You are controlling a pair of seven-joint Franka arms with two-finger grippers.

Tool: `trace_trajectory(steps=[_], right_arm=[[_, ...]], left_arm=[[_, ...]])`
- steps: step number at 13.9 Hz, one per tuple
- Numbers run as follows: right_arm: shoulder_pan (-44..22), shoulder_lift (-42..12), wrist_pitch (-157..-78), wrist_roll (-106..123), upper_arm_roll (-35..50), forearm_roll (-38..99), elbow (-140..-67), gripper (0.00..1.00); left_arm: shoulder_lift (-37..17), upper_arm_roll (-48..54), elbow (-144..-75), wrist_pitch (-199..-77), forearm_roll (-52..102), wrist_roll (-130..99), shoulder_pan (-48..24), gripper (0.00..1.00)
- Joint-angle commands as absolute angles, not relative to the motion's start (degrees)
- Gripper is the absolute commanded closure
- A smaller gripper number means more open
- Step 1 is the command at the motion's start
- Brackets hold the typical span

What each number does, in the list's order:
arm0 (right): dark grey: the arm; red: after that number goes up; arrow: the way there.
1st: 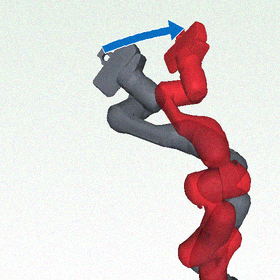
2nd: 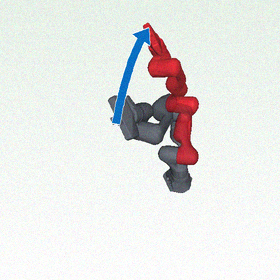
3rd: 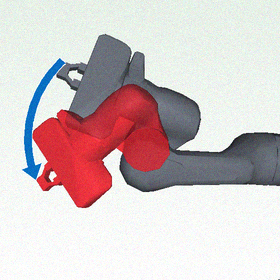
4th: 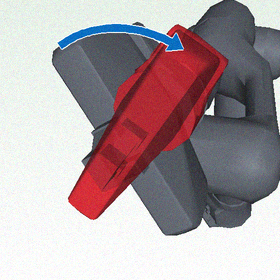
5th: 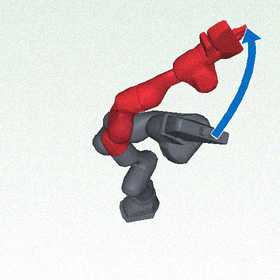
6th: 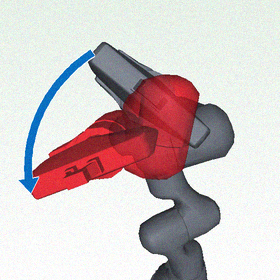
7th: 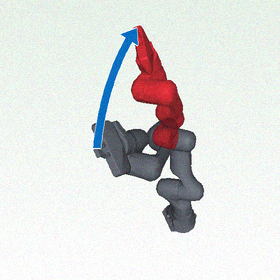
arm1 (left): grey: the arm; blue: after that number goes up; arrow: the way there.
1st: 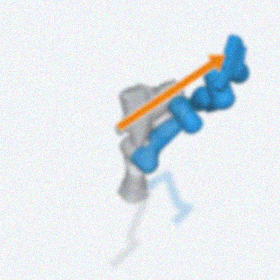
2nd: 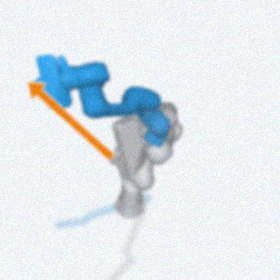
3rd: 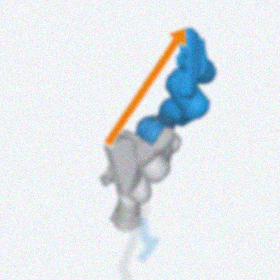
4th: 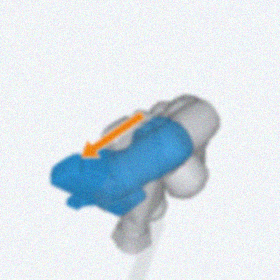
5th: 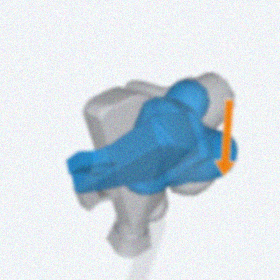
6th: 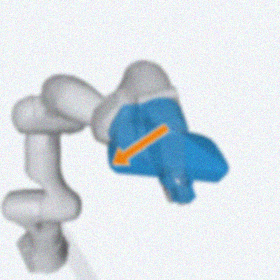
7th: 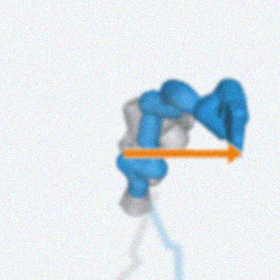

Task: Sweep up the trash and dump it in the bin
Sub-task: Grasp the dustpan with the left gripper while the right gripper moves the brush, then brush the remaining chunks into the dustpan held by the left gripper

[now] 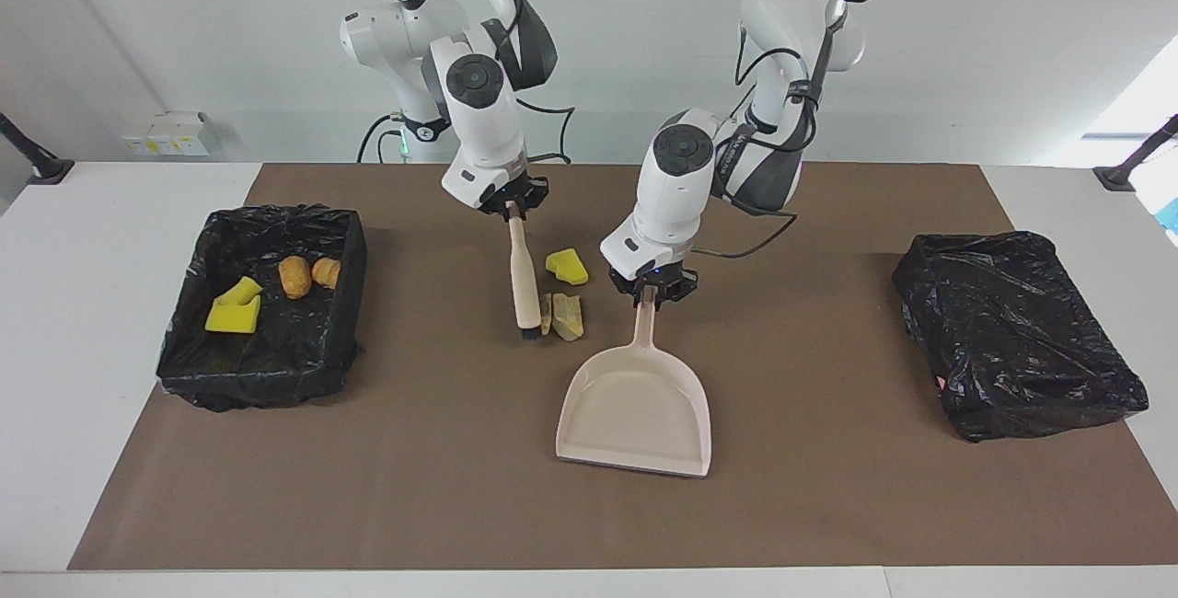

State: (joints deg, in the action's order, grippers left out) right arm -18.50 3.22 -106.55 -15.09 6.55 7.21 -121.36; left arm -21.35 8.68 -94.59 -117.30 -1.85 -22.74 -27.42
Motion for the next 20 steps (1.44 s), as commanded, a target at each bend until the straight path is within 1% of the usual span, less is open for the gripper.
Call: trace_trajectory(steps=[1, 2, 5, 6, 7, 8, 10, 12, 13, 14, 16, 17, 18, 20], right_arm=[[-18.36, 4.91, -103.45, -13.53, 6.50, 3.01, -120.75, 1.00], [-17.85, 5.97, -103.53, -13.71, 6.59, 2.03, -122.24, 1.00], [-15.39, 7.56, -105.90, -13.45, 6.42, 1.76, -125.85, 1.00], [-15.03, 8.34, -107.65, -13.27, 6.42, 1.76, -127.51, 1.00], [-14.16, 10.00, -110.97, -12.05, 6.42, 1.58, -130.66, 1.00], [-12.85, 11.24, -113.96, -10.13, 6.50, 1.58, -133.30, 1.00], [-12.57, 11.60, -115.22, -8.88, 6.50, 1.58, -135.00, 1.00], [-13.53, 11.34, -116.97, -11.06, 6.77, 1.58, -136.57, 1.00], [-14.93, 11.08, -120.98, -13.77, 6.85, 1.58, -138.93, 1.00], [-17.03, 10.47, -123.64, -15.54, 6.86, 1.67, -140.26, 1.00], [-17.58, 9.67, -124.28, -17.66, 6.86, 1.84, -140.62, 1.00], [-18.71, 9.41, -124.28, -18.19, 6.86, 1.93, -140.89, 1.00], [-20.11, 9.14, -124.36, -18.98, 6.86, 1.93, -141.06, 1.00], [-20.74, 8.09, -125.59, -22.22, 6.94, 2.37, -141.07, 1.00]], left_arm=[[-18.11, 7.30, -94.92, -112.52, -3.60, -17.36, -27.69, 1.00], [-17.06, 6.69, -95.10, -109.89, -4.91, -9.74, -26.47, 1.00], [-12.15, 6.06, -95.18, -103.99, -5.19, 11.19, -18.22, 1.00], [-10.56, 6.24, -95.19, -102.76, -4.66, 17.60, -15.06, 1.00], [-9.50, 6.33, -95.19, -101.35, -4.22, 25.41, -12.77, 1.00], [-8.10, 6.07, -95.36, -99.68, -3.61, 31.23, -11.87, 1.00], [-5.90, 5.98, -97.11, -95.47, -3.52, 41.43, -10.37, 1.00], [-3.00, 5.89, -101.57, -95.18, -3.86, 50.15, -10.28, 1.00], [-0.81, 5.98, -105.17, -96.75, -4.56, 52.36, -10.37, 1.00], [1.65, 5.98, -109.73, -99.46, -4.66, 54.99, -10.37, 1.00], [7.97, 5.98, -120.62, -106.84, -4.66, 59.22, -10.37, 1.00], [9.91, 5.98, -123.98, -108.61, -4.66, 60.37, -10.55, 1.00], [10.28, 5.98, -124.97, -108.46, -4.66, 61.16, -10.89, 1.00], [9.15, 6.15, -126.64, -109.68, -4.75, 61.00, -12.03, 1.00]])
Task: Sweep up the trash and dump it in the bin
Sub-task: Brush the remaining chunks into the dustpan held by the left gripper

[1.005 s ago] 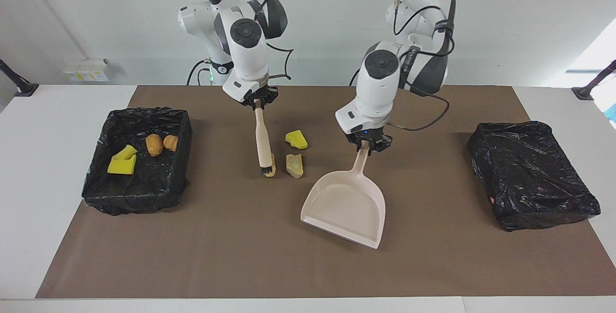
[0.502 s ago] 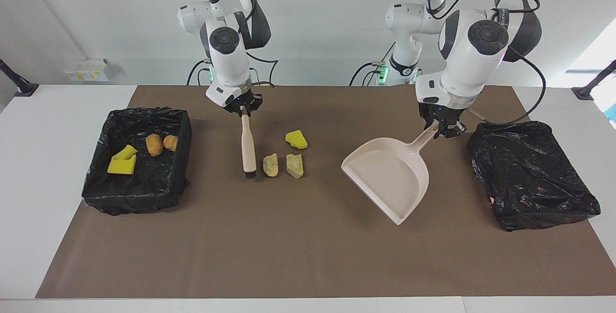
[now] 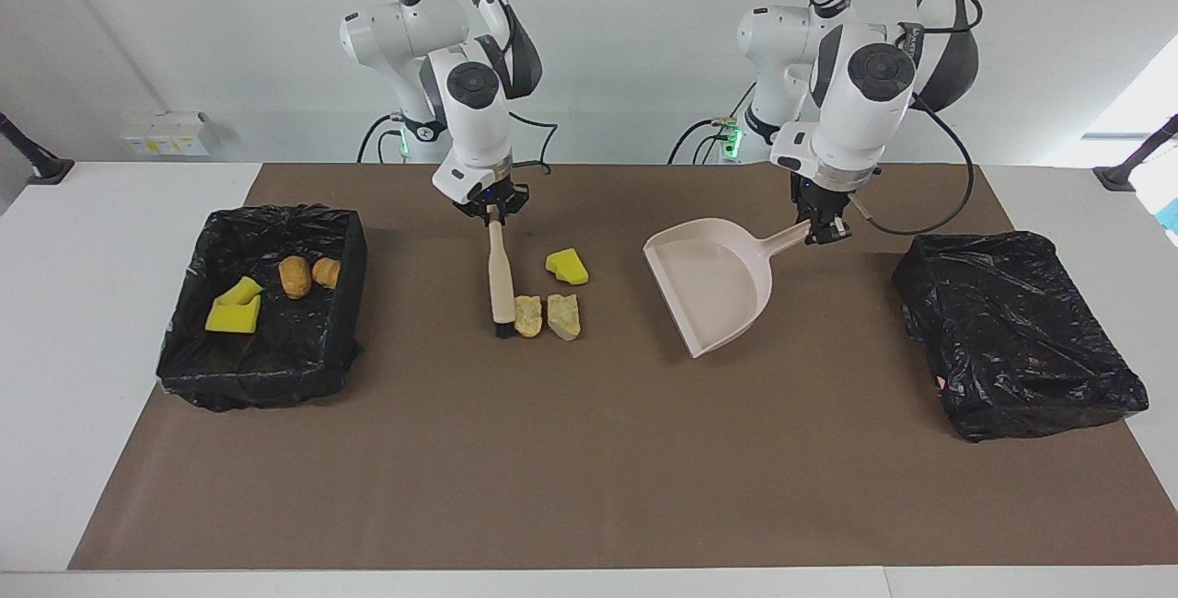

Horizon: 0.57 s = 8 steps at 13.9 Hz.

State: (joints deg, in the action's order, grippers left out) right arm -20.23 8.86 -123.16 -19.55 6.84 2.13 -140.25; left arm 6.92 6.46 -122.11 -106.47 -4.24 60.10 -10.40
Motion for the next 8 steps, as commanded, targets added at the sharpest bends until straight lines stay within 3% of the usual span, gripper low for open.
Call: trace_trajectory(steps=[1, 5, 8], right_arm=[[-22.92, 7.39, -126.64, -23.45, 6.94, 2.63, -141.06, 1.00], [-27.50, 2.04, -132.44, -30.31, 6.94, 2.81, -139.75, 1.00], [-30.67, -3.41, -134.39, -34.18, 6.94, 2.81, -134.06, 1.00]], left_arm=[[8.18, 6.15, -127.43, -111.43, -4.66, 60.39, -13.52, 1.00], [4.75, 6.15, -127.79, -115.13, -4.66, 51.70, -17.22, 1.00], [4.57, 6.24, -127.79, -115.58, -4.66, 49.48, -18.19, 1.00]])
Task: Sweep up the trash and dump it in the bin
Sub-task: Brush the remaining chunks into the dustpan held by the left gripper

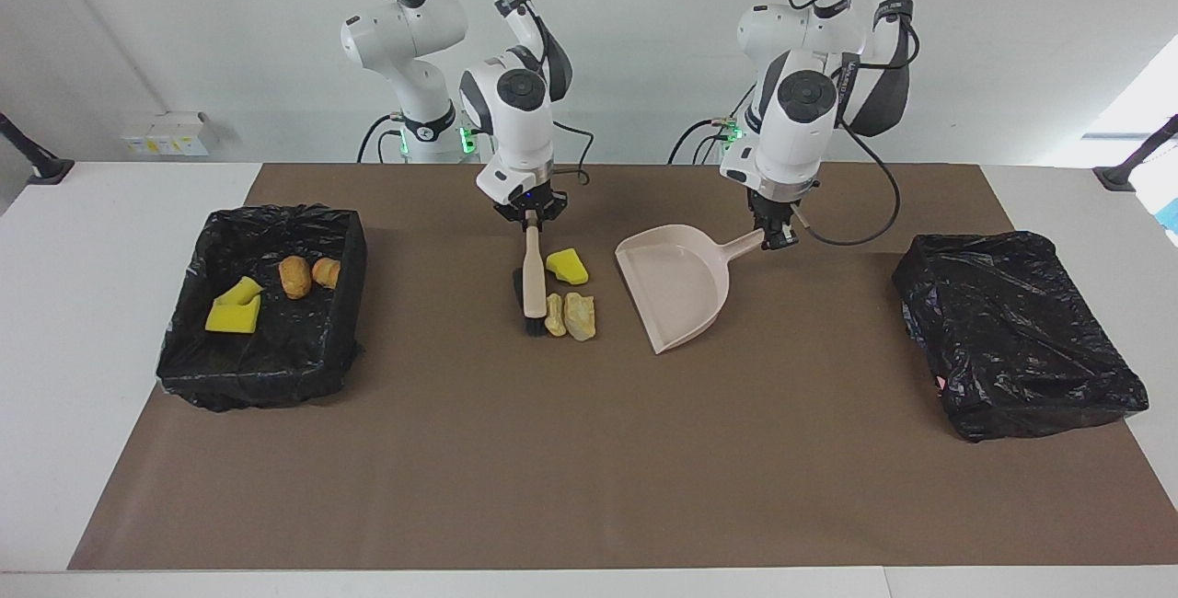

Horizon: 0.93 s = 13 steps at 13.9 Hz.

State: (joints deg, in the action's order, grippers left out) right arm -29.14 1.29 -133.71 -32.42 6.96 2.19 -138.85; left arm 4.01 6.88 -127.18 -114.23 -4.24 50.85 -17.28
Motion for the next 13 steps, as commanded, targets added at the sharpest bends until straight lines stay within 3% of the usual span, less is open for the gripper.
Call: trace_trajectory(steps=[1, 8, 13], right_arm=[[-31.72, -4.65, -134.21, -34.71, 7.03, 3.07, -131.95, 1.00], [-37.97, -6.86, -128.15, -31.55, 7.38, 14.84, -122.62, 1.00], [-36.48, 0.25, -114.56, -31.64, 6.77, 17.14, -121.91, 1.00]], left_arm=[[4.48, 6.24, -127.79, -115.58, -4.66, 48.70, -18.72, 1.00], [3.43, 6.24, -127.62, -116.81, -4.66, 46.23, -19.60, 1.00], [2.64, 6.24, -127.00, -118.47, -4.57, 42.73, -19.34, 1.00]])
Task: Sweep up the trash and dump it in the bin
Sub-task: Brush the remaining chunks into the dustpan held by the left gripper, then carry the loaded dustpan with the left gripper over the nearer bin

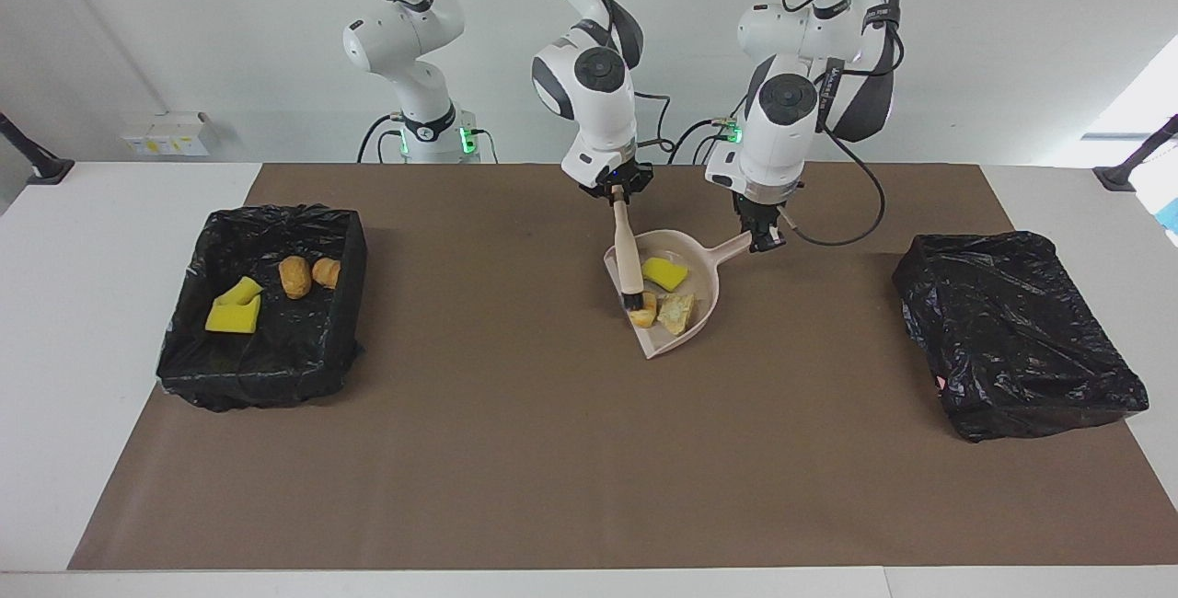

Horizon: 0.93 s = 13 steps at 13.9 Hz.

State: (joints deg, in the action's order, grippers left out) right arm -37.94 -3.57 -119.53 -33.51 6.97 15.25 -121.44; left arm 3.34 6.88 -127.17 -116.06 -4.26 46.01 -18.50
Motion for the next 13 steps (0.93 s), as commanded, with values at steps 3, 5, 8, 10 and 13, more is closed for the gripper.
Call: trace_trajectory(steps=[3, 5, 8, 10, 13], right_arm=[[-34.02, 4.82, -107.07, -31.64, 6.68, 16.09, -121.82, 1.00], [-32.88, 5.88, -104.42, -31.73, 6.59, 13.38, -121.82, 1.00], [-32.08, 5.98, -104.15, -32.34, 6.59, 10.12, -121.12, 1.00], [-31.91, 5.89, -103.19, -32.34, 6.59, 8.35, -120.94, 1.00], [-30.50, 5.80, -102.75, -31.47, 6.68, 7.65, -121.02, 1.00]], left_arm=[[2.55, 6.24, -127.00, -119.00, -3.96, 36.92, -18.81, 1.00], [2.55, 6.15, -127.00, -119.27, -3.52, 36.91, -18.63, 1.00], [3.77, 5.98, -125.95, -119.44, -0.98, 37.00, -16.36, 1.00], [5.09, 5.89, -124.98, -119.53, 0.43, 37.26, -14.25, 1.00], [6.59, 5.80, -124.19, -120.23, 1.49, 37.88, -11.61, 1.00]])
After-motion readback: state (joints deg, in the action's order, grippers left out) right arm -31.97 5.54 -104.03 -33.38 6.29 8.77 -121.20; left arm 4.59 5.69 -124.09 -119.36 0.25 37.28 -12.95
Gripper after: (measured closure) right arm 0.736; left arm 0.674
